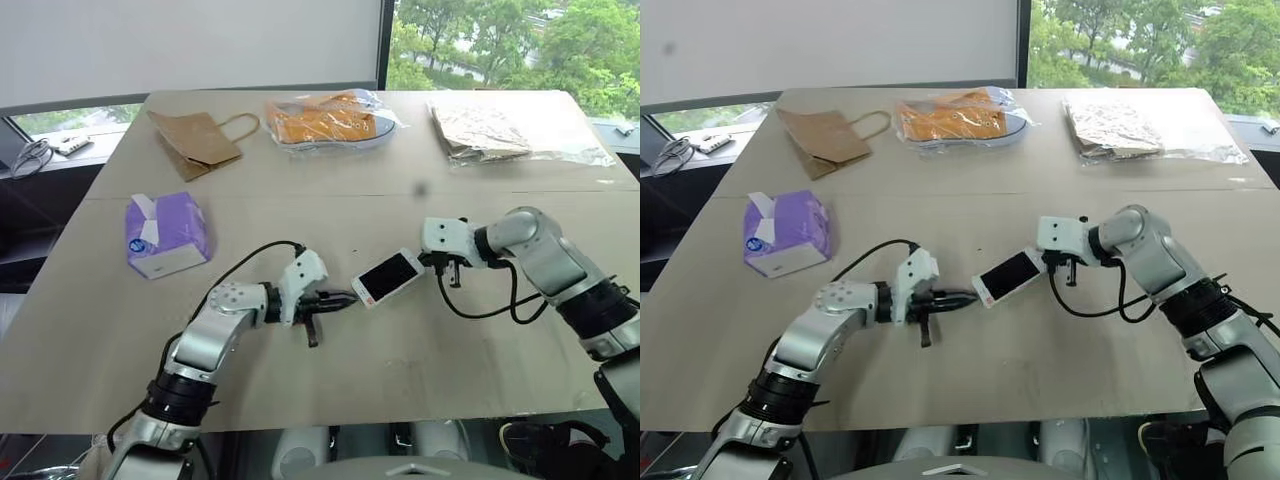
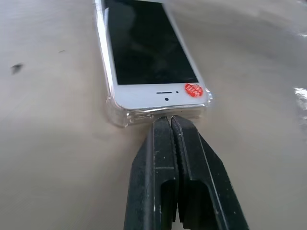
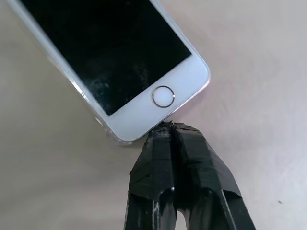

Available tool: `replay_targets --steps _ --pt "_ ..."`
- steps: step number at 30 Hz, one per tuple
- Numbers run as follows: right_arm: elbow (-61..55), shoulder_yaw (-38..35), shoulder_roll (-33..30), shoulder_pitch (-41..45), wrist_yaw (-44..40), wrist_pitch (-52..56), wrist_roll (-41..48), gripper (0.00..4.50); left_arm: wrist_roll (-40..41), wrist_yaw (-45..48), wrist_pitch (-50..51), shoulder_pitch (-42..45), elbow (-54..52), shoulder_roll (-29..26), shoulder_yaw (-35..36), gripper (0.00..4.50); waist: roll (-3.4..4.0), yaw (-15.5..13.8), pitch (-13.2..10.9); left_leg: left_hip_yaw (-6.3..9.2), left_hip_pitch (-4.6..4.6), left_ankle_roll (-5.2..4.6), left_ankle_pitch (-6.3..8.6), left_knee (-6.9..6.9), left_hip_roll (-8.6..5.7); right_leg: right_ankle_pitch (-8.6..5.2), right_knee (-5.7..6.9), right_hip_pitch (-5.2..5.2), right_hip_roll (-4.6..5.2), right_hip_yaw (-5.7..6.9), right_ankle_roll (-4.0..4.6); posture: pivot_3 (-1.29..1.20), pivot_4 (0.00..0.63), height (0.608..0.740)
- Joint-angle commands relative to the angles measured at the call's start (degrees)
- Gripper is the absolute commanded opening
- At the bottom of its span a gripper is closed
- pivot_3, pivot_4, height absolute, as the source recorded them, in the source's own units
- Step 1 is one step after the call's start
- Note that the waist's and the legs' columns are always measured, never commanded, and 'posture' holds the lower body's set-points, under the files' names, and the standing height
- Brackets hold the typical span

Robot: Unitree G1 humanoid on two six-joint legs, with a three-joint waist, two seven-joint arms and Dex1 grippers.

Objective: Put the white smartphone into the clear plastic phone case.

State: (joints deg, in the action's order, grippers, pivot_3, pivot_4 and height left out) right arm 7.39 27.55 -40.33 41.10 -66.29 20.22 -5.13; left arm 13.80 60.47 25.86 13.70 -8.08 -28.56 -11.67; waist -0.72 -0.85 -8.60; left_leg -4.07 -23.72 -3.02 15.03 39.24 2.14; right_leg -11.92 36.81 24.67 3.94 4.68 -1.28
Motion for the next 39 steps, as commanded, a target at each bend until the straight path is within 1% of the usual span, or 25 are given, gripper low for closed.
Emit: replay_targets --steps 1,4,14,17,22,26,29,33,37,39 --pt "-3.46 -0.12 0.65 -0.66 -3.77 0.37 1.69 0.0 2.15 -0.78 -0.42 1.15 -3.77 0.97 0.12 0.05 0.01 0.02 -0.01 0.0 -0.01 0.0 0.0 -0.01 0.01 0.0 0.0 0.02 -0.01 0.0 0.0 0.0 0.15 0.74" --pt "-6.75 -0.33 -0.15 -2.26 -5.37 2.5 1.88 0.0 1.77 -1.44 -0.65 1.48 -3.31 0.73 0.58 0.05 0.01 -0.04 -0.01 0.01 -0.02 0.0 0.0 -0.04 0.01 0.0 0.0 0.03 -0.02 0.01 0.0 0.0 0.15 0.74" --pt "-14.94 -1.83 -1.87 -5.08 -6.43 9.08 2.03 0.0 1.49 -0.51 -2.26 2.78 -0.21 -1.45 2.22 0.05 0.02 0.14 -0.03 0.01 -0.02 0.0 0.01 -0.04 0.03 -0.01 0.0 0.05 -0.04 0.0 -0.01 0.0 0.15 0.74" --pt "-16.66 -1.87 -1.91 -5.94 -6.01 10.51 2.26 0.0 1.69 -0.19 -2.6 2.73 0.01 -1.86 2.29 0.05 0.02 0.11 -0.03 -0.01 -0.03 0.0 0.01 -0.04 0.03 -0.01 -0.01 0.06 -0.04 -0.01 -0.01 0.0 0.15 0.74" --pt "-17.97 -2.41 -2.08 -8.26 -3.06 12.02 1.34 0.0 2.04 0.19 -3.07 1.91 -0.15 -3.01 2.92 0.05 0.01 0.1 -0.04 0.0 -0.03 0.01 0.01 -0.04 0.03 -0.01 -0.01 0.07 -0.04 -0.01 -0.01 0.0 0.15 0.74" --pt "-20.7 -7.21 -3.63 -10.82 -1.13 14.62 3.7 0.0 6.35 0.32 -0.9 0.94 -2.97 -3.98 6.19 0.05 0.0 0.04 -0.04 -0.01 -0.03 0.01 0.01 -0.04 0.04 -0.01 -0.01 0.06 -0.03 -0.01 -0.01 0.0 0.15 0.74" --pt "-23.46 -11.75 -3.37 -13.11 0.17 15.9 7.29 0.0 8.41 0.22 1.14 1.07 -5.18 -4.78 6.74 0.05 -0.01 -0.03 -0.06 0.0 -0.04 0.01 0.01 -0.04 0.03 -0.01 -0.01 0.06 -0.01 0.0 -0.01 0.0 0.15 0.74" --pt "-27.63 -16.89 -3.07 -16.53 1.37 17.84 12.49 0.0 8.59 -1.59 3.46 2.84 -7.08 -4.29 5.22 0.05 -0.01 -0.01 -0.06 0.0 -0.04 0.01 0.01 -0.04 0.03 -0.01 -0.01 0.06 -0.02 -0.01 -0.02 0.0 0.15 0.74" --pt "-30.47 -19.48 -3.35 -18.73 2.71 19.85 16.08 0.0 9.07 -1.04 5.05 5.22 -7.18 -3.48 2.91 0.05 -0.03 -0.01 -0.07 0.01 -0.03 0.01 0.01 -0.04 0.02 -0.02 -0.01 0.05 -0.03 -0.01 -0.03 0.0 0.15 0.74" --pt "-31.27 -20.34 -2.39 -19.04 4.36 20.66 17.46 0.0 6.48 -1.89 3.94 6.79 -4.74 -2.64 0.56 0.05 -0.02 0.06 -0.07 0.0 -0.02 0.01 0.01 -0.04 0.02 -0.02 -0.01 0.05 -0.04 -0.04 -0.04 0.0 0.15 0.74"
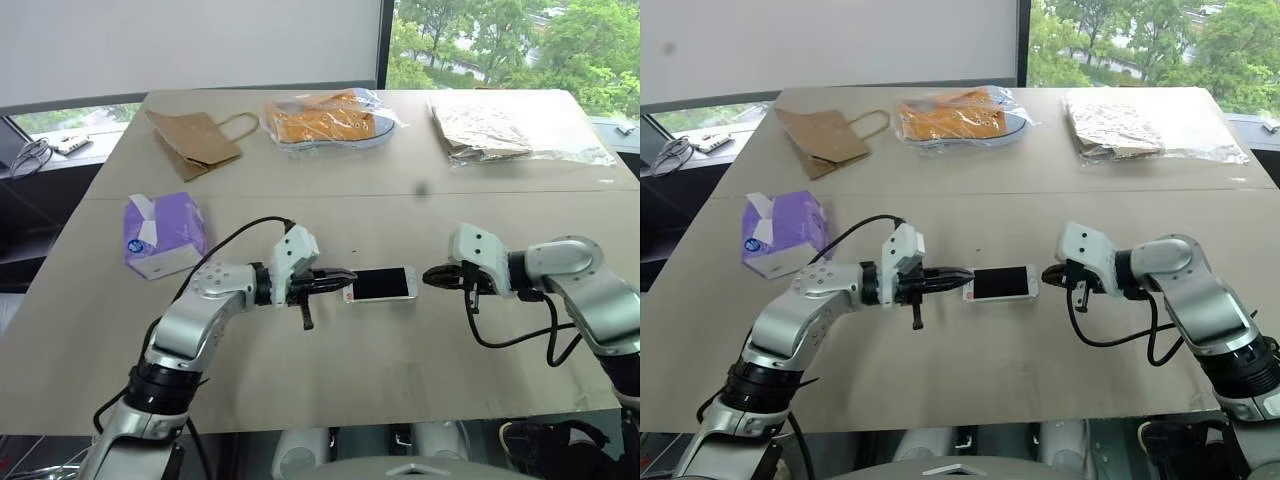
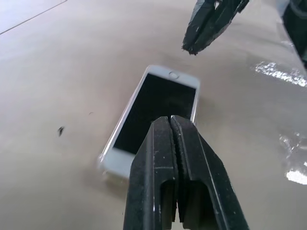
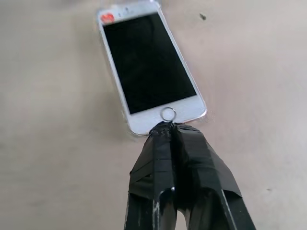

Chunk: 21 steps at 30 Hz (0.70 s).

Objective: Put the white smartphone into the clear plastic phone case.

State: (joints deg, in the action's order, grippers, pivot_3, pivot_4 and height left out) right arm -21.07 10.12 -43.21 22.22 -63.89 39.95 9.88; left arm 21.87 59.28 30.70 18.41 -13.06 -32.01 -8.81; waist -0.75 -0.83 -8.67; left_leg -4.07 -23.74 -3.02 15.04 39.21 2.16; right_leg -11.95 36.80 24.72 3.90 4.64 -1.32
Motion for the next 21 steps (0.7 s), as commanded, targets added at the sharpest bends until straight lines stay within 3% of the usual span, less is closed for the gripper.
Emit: replay_targets --steps 1,12,21 --pt "-3.16 -2.96 0.64 -0.25 2.49 0.99 2.9 0.0 -2.68 -1.15 -1.59 2.74 1.58 1.36 -3.34 0.05 0.0 0.0 0.0 -0.01 0.01 0.0 0.0 0.0 0.0 0.0 0.0 0.0 -0.02 -0.02 0.0 0.0 0.15 0.74" --pt "-1.9 1.0 4.43 0.91 9.43 -1.25 1.84 0.0 -7.96 -0.35 -7.04 1.37 8.47 0.55 -6.89 0.05 -0.01 0.03 -0.01 0.0 0.01 0.0 0.0 -0.01 0.06 0.01 0.0 0.02 -0.15 -0.06 0.02 0.0 0.15 0.74" --pt "3.67 6.3 5.34 2.77 10.16 -3.26 -1.11 0.0 -8.84 -1.15 -8.15 -0.44 8.48 0.27 -6.55 0.05 -0.01 0.03 0.0 -0.03 0.03 0.0 0.0 0.01 0.04 0.01 0.01 0.01 -0.11 -0.1 0.02 0.0 0.15 0.74"
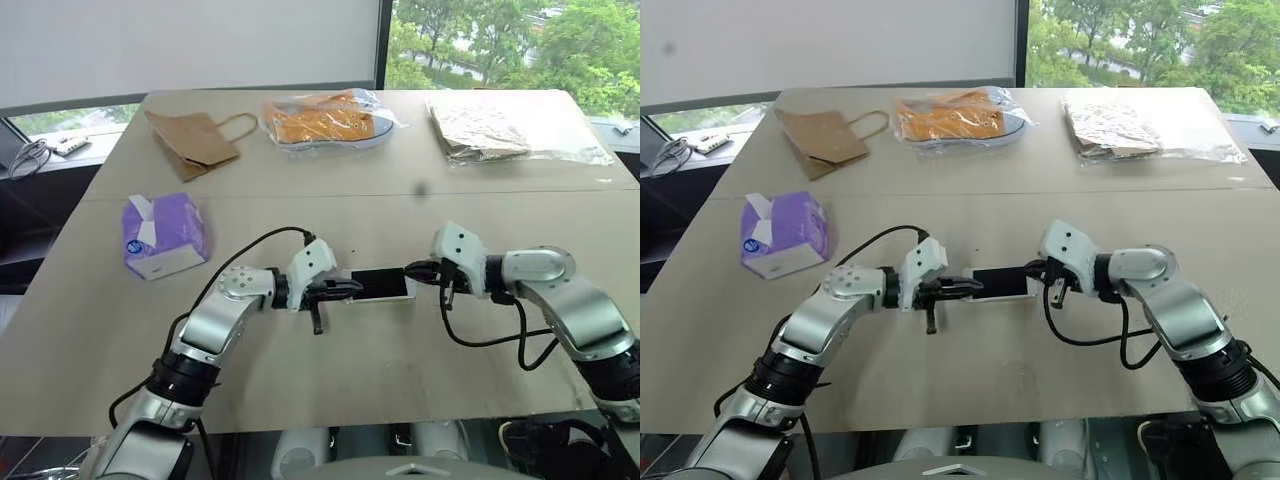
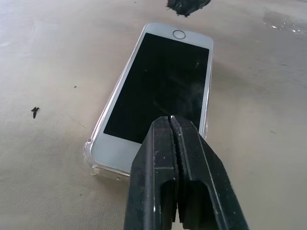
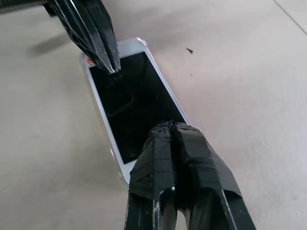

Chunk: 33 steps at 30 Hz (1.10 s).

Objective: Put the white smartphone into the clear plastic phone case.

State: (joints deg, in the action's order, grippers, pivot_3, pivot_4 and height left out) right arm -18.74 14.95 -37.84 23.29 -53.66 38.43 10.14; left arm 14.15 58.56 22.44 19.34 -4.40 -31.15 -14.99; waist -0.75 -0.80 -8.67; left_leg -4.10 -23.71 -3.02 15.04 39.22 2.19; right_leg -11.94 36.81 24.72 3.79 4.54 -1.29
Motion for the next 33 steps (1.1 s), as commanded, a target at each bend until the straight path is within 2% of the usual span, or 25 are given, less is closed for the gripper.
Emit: replay_targets --steps 1,9,18,22,25,29,33 --pt "3.04 2.55 0.09 2.22 -0.06 -2.05 -2.26 0.0 -1.09 -0.58 0.12 -1.59 -0.39 -0.64 -0.3 0.05 0.01 0.01 0.0 0.01 0.0 0.0 0.0 0.0 0.0 0.0 0.0 0.0 -0.01 0.0 0.0 0.0 0.15 0.74" --pt "7.99 9.08 -0.74 4.34 -2.95 0.02 -4.69 0.0 -1.15 -1.28 0.32 -2.98 -1.9 -0.99 -0.01 0.05 -0.07 0.05 0.13 -0.01 0.09 0.0 0.0 0.0 0.02 0.0 0.02 -0.06 -0.02 -0.01 0.0 0.0 0.15 0.74" --pt "12.62 14.25 1.06 6.09 -5.87 5.89 -4.61 0.0 -1.28 -2.32 0.57 -3.59 -2.77 -0.61 0.04 0.05 -0.19 0.05 0.32 0.0 0.25 0.0 0.0 0.0 0.04 -0.02 0.02 -0.22 0.0 -0.01 0.05 0.0 0.15 0.74" --pt "16.83 15.73 2.4 6.39 -5.84 7.26 -5.78 0.0 -1.24 -2.75 0.73 -3.8 -3.03 -0.44 0.02 0.05 -0.21 0.11 0.39 -0.03 1.04 -0.01 0.03 -0.16 0.06 -0.27 -0.05 -0.93 0.07 0.01 0.06 0.0 0.15 0.74" --pt "20.13 16.72 3.11 6.02 -5.37 6.61 -7.11 0.0 -1.22 -3.12 0.79 -3.95 -3.2 -0.26 0.06 0.05 -0.22 0.12 0.98 0.02 1.12 0.0 0.04 -0.18 0.08 -0.28 -0.04 -0.92 0.26 0.06 0.05 0.0 0.15 0.74" --pt "18.78 12.81 4.96 4.87 -2.88 3.0 -6.22 0.0 0.48 -4.45 0.68 -3.81 -3.63 1.09 2.56 0.05 -0.27 0.15 1.35 0.03 1.29 0.01 0.04 -0.2 0.11 -0.28 -0.04 -1.03 0.38 0.03 0.06 0.0 0.15 0.74" --pt "11.22 4.52 6.8 3.53 0.16 -0.62 -2.78 0.0 7.25 -6.55 4.81 -3.05 -5.19 2.79 9.92 0.05 -0.17 0.2 1.24 0.1 1.17 0.01 0.04 -0.2 0.14 -0.27 -0.04 -0.96 0.43 -0.09 0.07 0.0 0.15 0.74"
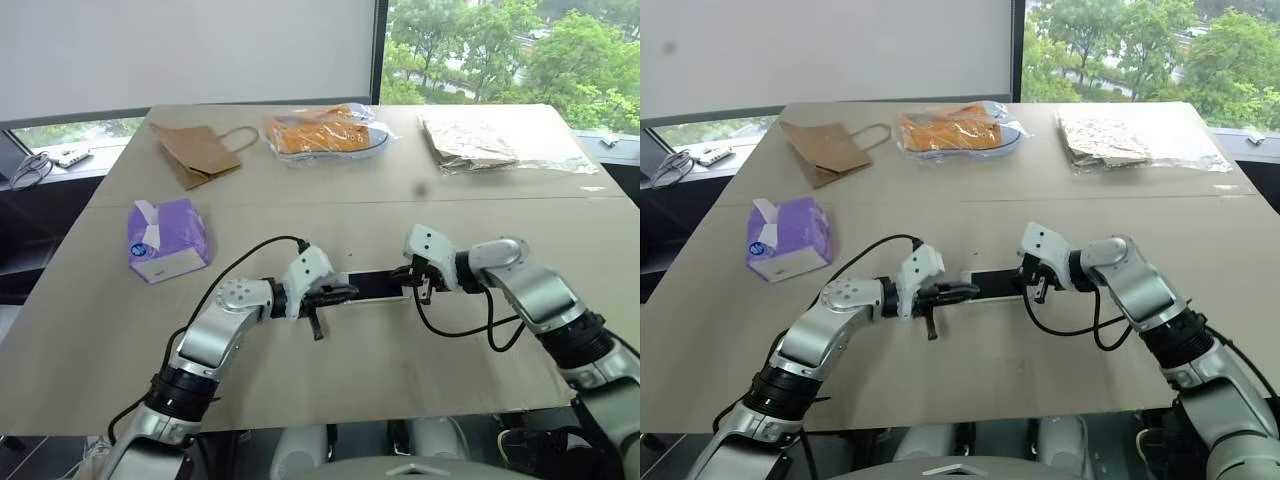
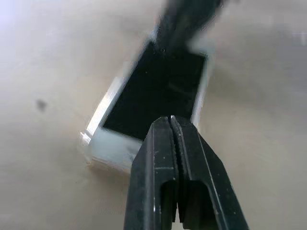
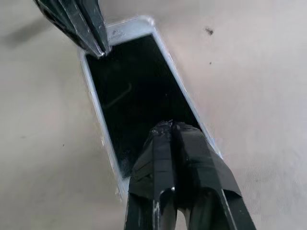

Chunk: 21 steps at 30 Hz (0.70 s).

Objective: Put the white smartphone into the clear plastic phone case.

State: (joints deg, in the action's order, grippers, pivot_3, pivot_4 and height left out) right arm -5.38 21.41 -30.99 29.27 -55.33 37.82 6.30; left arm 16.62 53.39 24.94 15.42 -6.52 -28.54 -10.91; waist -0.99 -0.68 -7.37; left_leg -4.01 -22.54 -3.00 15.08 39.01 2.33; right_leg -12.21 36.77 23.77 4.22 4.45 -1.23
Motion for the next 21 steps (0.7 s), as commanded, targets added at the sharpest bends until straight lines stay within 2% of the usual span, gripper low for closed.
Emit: replay_targets --steps 1,5,11,21 --pt "-4.6 -3.53 -0.17 -3.02 2.4 0.46 1.77 0.0 6.0 -1.76 3.38 0.97 -3.11 -0.11 7.5 0.05 0.16 0.11 -0.16 -0.01 -0.12 0.0 0.0 -0.01 0.0 0.01 0.0 0.07 -0.01 -0.07 0.0 0.0 0.15 0.74" --pt "-13.02 -7.39 -2.7 -5.01 3.29 4.76 4.24 0.0 7.04 -0.69 4.62 -0.01 -2.54 -3.62 10.73 0.05 0.27 -0.03 -0.58 -0.08 -0.43 0.01 -0.01 -0.16 -0.08 0.13 0.01 0.38 -0.17 -0.11 0.2 0.0 0.15 0.74" --pt "-18.43 -10.18 -7.15 -6.26 4.31 8.33 5.57 0.0 5.69 2.61 3.58 -2.19 -1.75 -8.21 9.73 0.05 0.22 -0.09 -1.13 -0.23 -0.5 0.0 -0.01 -0.38 -0.18 0.12 -0.17 0.48 -0.19 0.04 0.18 0.0 0.15 0.74" --pt "-16.89 -9.0 -10.5 -7.82 5.39 7.27 4.76 0.0 4.02 5.23 2.85 -2.14 -1.5 -7.98 4.34 0.05 0.14 -0.06 -1.44 -0.21 -0.68 0.0 -0.01 -0.49 -0.17 0.08 -0.27 0.65 -0.2 0.11 0.1 0.0 0.15 0.74"
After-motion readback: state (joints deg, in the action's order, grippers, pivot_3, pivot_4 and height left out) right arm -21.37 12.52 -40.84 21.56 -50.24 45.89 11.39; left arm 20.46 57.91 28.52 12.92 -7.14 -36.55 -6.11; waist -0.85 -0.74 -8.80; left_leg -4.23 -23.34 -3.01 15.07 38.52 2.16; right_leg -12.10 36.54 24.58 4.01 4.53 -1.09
